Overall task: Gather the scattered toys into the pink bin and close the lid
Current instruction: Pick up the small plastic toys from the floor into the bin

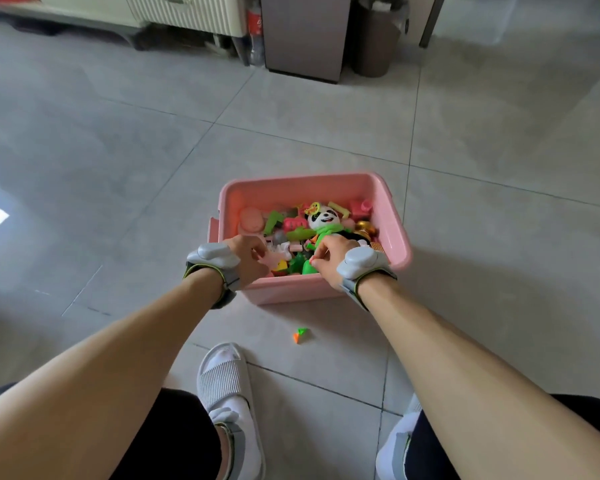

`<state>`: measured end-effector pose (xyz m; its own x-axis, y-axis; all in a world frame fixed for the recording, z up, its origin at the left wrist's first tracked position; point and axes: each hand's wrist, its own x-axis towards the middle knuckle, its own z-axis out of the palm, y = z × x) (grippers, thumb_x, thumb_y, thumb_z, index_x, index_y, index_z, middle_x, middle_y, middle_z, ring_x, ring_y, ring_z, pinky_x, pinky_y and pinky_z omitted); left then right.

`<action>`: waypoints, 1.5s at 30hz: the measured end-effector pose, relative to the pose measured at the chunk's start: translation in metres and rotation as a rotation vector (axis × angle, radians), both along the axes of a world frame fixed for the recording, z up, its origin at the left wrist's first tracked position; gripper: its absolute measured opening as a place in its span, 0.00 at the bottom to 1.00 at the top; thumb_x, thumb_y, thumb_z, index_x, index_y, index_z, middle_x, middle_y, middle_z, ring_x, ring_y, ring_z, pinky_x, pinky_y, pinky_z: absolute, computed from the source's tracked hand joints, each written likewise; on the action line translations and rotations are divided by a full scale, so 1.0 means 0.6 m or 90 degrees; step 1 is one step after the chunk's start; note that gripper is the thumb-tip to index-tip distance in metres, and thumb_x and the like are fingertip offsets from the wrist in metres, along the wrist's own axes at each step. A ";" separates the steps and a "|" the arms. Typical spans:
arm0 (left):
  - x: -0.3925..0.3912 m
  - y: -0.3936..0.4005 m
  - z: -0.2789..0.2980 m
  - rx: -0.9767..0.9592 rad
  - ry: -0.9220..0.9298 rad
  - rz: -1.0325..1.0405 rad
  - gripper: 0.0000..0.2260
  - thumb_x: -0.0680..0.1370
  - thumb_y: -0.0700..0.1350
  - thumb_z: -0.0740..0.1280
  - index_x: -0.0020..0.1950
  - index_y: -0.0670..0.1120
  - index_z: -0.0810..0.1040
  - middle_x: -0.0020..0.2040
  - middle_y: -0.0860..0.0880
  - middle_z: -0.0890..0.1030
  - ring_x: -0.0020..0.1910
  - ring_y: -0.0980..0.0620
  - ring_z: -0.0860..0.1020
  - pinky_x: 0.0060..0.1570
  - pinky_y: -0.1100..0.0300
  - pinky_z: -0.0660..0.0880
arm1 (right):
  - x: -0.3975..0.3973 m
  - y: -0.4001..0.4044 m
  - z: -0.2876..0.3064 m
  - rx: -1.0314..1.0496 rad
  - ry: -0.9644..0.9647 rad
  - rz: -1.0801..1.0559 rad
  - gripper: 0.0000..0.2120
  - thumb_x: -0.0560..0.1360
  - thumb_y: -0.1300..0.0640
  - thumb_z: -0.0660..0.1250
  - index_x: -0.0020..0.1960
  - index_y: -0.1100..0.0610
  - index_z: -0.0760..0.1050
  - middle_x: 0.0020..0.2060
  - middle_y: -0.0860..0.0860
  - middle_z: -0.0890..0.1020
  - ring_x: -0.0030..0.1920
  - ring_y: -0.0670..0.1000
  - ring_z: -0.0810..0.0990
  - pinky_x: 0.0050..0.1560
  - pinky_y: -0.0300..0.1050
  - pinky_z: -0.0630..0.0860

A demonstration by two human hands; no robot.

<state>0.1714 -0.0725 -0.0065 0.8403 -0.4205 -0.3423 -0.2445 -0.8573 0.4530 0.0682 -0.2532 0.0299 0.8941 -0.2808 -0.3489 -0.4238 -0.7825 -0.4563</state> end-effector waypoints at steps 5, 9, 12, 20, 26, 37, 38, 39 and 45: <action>0.022 -0.001 -0.026 -0.008 0.015 0.015 0.14 0.71 0.50 0.72 0.56 0.52 0.79 0.49 0.49 0.81 0.48 0.46 0.79 0.52 0.52 0.78 | 0.036 0.019 -0.025 0.045 0.012 0.011 0.08 0.78 0.54 0.65 0.54 0.55 0.76 0.52 0.53 0.81 0.52 0.54 0.78 0.44 0.41 0.71; 0.024 -0.005 -0.039 -0.029 0.011 0.046 0.09 0.69 0.50 0.73 0.48 0.58 0.79 0.47 0.54 0.82 0.45 0.50 0.80 0.50 0.53 0.80 | 0.054 0.021 -0.027 0.071 0.071 0.046 0.17 0.77 0.61 0.63 0.65 0.57 0.72 0.63 0.54 0.76 0.62 0.57 0.75 0.58 0.44 0.71; 0.019 -0.007 -0.040 -0.035 -0.010 0.059 0.05 0.71 0.51 0.72 0.40 0.60 0.77 0.42 0.56 0.82 0.42 0.51 0.81 0.48 0.55 0.80 | 0.047 0.021 -0.035 0.085 0.044 0.005 0.17 0.76 0.59 0.64 0.64 0.60 0.73 0.61 0.58 0.78 0.62 0.59 0.76 0.63 0.51 0.73; -0.042 -0.013 -0.053 -0.043 0.010 0.024 0.06 0.72 0.45 0.69 0.43 0.56 0.81 0.44 0.53 0.81 0.42 0.50 0.79 0.44 0.58 0.79 | -0.006 0.016 -0.069 0.151 -0.003 -0.129 0.08 0.73 0.59 0.64 0.45 0.46 0.76 0.48 0.50 0.82 0.49 0.53 0.81 0.55 0.46 0.78; -0.102 -0.012 -0.110 0.010 0.068 -0.017 0.02 0.68 0.49 0.68 0.38 0.56 0.79 0.40 0.53 0.82 0.40 0.48 0.81 0.44 0.52 0.81 | -0.059 0.017 -0.096 0.199 0.046 -0.140 0.10 0.72 0.65 0.63 0.45 0.51 0.77 0.42 0.51 0.80 0.46 0.55 0.81 0.52 0.46 0.79; -0.149 -0.050 -0.263 0.172 0.212 -0.076 0.16 0.70 0.46 0.66 0.56 0.61 0.75 0.58 0.53 0.77 0.53 0.48 0.78 0.53 0.57 0.76 | -0.139 -0.041 -0.185 0.217 0.161 -0.239 0.10 0.69 0.61 0.62 0.45 0.46 0.75 0.43 0.51 0.84 0.47 0.55 0.82 0.49 0.45 0.80; -0.152 -0.060 -0.274 0.174 0.213 -0.076 0.19 0.71 0.45 0.65 0.60 0.60 0.74 0.61 0.52 0.75 0.55 0.47 0.77 0.54 0.56 0.76 | -0.144 -0.045 -0.194 0.222 0.173 -0.250 0.11 0.70 0.61 0.62 0.46 0.47 0.75 0.44 0.52 0.84 0.46 0.55 0.83 0.49 0.45 0.80; -0.156 -0.064 -0.274 0.162 0.202 -0.068 0.22 0.72 0.43 0.65 0.64 0.59 0.73 0.63 0.50 0.72 0.57 0.45 0.76 0.55 0.55 0.75 | -0.147 -0.045 -0.195 0.224 0.170 -0.255 0.11 0.70 0.61 0.62 0.46 0.47 0.75 0.44 0.52 0.84 0.46 0.55 0.83 0.48 0.44 0.80; -0.166 -0.106 -0.329 0.166 0.186 -0.046 0.29 0.73 0.39 0.63 0.72 0.57 0.66 0.67 0.48 0.64 0.55 0.45 0.75 0.41 0.59 0.70 | -0.152 -0.064 -0.247 0.251 0.200 -0.288 0.10 0.69 0.62 0.62 0.46 0.48 0.75 0.44 0.53 0.84 0.47 0.56 0.83 0.48 0.44 0.79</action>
